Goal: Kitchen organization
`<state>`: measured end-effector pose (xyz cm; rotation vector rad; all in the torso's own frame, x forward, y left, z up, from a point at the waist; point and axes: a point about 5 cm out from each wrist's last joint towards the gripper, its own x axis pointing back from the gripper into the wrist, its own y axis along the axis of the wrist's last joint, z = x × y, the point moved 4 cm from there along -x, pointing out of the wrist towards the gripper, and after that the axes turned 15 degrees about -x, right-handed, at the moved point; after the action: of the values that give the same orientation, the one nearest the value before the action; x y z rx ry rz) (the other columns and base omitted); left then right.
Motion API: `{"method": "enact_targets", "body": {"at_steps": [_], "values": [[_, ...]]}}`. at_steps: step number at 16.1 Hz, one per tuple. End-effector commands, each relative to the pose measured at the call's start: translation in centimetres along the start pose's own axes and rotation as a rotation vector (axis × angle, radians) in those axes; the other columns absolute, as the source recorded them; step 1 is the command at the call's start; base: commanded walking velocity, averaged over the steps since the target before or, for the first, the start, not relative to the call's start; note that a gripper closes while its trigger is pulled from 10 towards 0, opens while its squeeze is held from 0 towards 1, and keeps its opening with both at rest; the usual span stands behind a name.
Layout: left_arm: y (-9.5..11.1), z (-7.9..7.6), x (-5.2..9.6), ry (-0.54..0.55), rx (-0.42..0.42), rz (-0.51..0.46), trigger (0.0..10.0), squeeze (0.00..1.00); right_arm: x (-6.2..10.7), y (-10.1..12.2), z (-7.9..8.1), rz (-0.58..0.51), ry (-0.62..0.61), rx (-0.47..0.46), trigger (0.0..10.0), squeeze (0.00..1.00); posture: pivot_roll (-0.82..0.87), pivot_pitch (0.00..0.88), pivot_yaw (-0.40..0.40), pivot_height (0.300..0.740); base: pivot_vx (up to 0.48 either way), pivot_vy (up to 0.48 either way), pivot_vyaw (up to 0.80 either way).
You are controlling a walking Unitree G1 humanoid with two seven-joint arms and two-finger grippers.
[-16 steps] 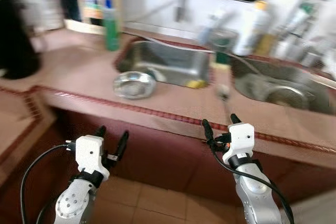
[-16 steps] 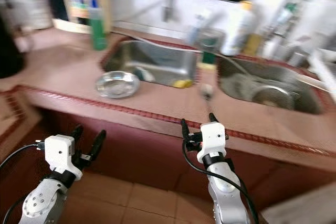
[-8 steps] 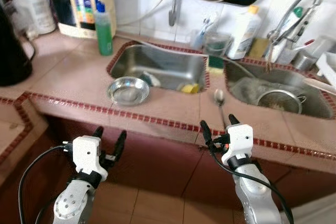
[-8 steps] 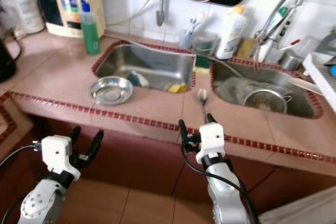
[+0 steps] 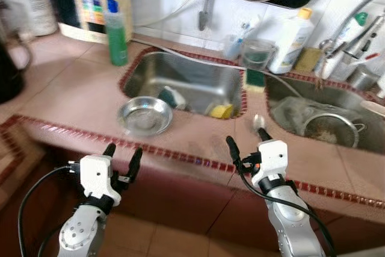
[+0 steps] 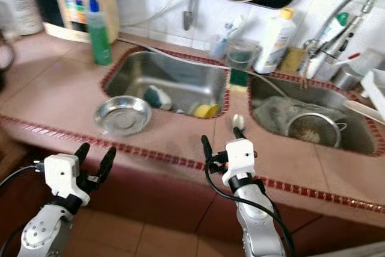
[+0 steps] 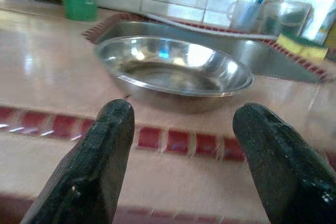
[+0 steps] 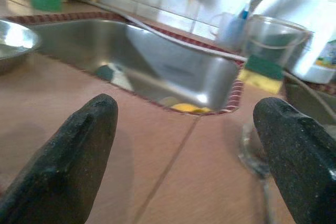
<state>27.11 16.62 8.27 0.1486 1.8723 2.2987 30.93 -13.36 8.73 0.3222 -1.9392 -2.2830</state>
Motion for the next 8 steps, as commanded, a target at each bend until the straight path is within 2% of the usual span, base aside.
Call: {"method": "enact_targets", "body": {"at_steps": [1,3,5,6,8], "values": [[0.4,-0.1,0.0,-0.006,0.008,-0.014,10.0,0.0,-0.2,0.3,-0.1,-0.008,0.006,0.0,10.0,0.0,0.01,0.0,-0.094,0.74,0.277,0.0,0.0],[1.0,0.4,0.4,0.001,-0.021,-0.036,10.0,0.0,-0.2,0.3,0.0,-0.007,0.016,0.002,10.0,0.0,0.02,0.0,-0.101,0.74,0.0,0.0,0.0],[2.3,2.4,0.7,0.02,-0.055,-0.07,10.0,0.0,-0.2,0.3,-0.1,-0.008,0.02,0.007,10.0,0.0,0.02,0.0,-0.1,0.74,0.0,0.0,0.0],[3.3,4.0,0.7,0.031,-0.104,-0.087,10.0,0.0,-0.3,0.4,-0.2,-0.008,0.021,0.009,10.0,0.0,0.03,0.0,-0.102,0.74,0.0,0.0,0.0],[4.0,4.4,0.5,0.02,-0.117,-0.109,10.0,0.0,-0.3,0.3,-0.2,-0.006,0.023,0.007,10.0,0.0,0.04,0.0,-0.103,0.74,0.0,0.0,0.0]]}}
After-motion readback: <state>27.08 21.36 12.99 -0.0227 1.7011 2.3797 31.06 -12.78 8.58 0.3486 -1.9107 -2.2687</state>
